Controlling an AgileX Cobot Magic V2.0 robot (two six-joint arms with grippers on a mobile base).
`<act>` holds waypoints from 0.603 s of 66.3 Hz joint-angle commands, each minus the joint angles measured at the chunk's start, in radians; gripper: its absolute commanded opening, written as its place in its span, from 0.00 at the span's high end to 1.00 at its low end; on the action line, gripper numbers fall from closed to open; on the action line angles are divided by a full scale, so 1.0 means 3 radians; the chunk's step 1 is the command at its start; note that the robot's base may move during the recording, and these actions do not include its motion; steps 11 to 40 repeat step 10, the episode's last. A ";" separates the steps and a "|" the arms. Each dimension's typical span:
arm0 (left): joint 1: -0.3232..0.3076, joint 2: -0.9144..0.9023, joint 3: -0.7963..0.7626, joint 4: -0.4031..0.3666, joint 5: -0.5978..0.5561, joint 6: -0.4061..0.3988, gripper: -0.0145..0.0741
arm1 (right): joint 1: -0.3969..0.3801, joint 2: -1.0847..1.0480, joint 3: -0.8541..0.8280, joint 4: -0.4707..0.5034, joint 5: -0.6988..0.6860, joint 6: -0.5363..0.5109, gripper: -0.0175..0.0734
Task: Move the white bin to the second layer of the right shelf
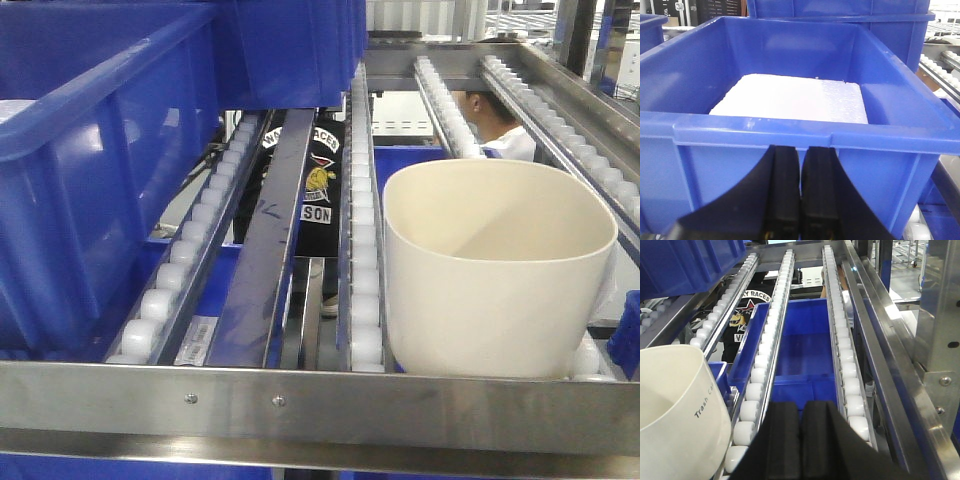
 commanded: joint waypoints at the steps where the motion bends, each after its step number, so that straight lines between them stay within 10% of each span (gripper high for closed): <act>1: -0.0019 -0.0011 0.0123 -0.0031 -0.0287 -0.0033 0.74 | -0.0019 -0.0073 -0.0051 -0.0021 -0.0288 0.0002 0.75; 40: -0.0019 -0.0011 0.0123 -0.0031 -0.0287 -0.0033 0.74 | -0.0019 -0.0073 -0.0051 -0.0021 -0.0288 0.0002 0.75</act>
